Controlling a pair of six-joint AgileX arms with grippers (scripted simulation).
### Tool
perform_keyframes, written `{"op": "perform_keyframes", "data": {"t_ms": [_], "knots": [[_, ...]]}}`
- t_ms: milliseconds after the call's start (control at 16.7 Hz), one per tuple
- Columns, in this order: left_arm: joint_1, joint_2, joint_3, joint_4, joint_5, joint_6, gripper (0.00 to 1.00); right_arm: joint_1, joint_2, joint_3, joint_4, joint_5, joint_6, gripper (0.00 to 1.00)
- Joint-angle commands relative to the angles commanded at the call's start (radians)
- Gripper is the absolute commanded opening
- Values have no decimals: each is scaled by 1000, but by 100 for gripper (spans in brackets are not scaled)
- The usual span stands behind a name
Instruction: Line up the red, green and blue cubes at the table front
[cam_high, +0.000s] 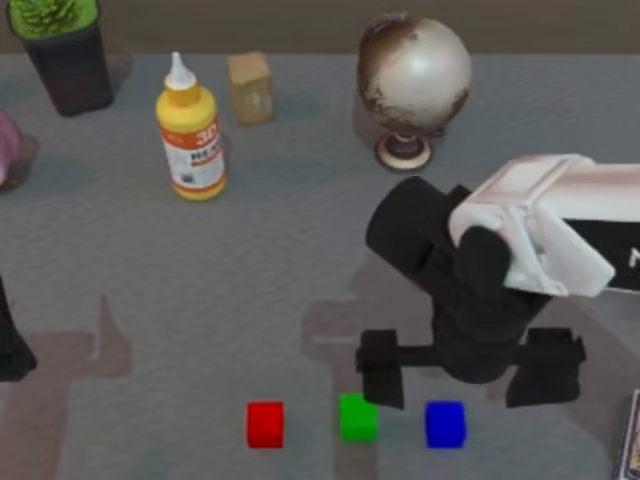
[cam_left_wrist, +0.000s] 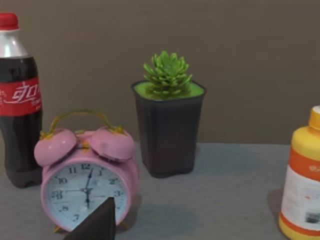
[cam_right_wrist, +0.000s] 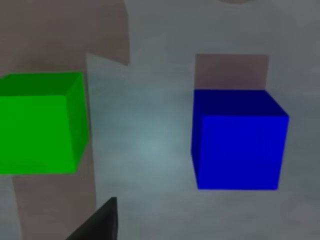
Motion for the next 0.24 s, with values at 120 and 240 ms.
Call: {"op": "perform_keyframes", "data": {"t_ms": [120,240], "knots": [[0,0,0,0,0,0,100,2,-32,32,-60,0,-1,100],[0,0,0,0,0,0,100,2,-46,44,-79,0,-2,100]]}}
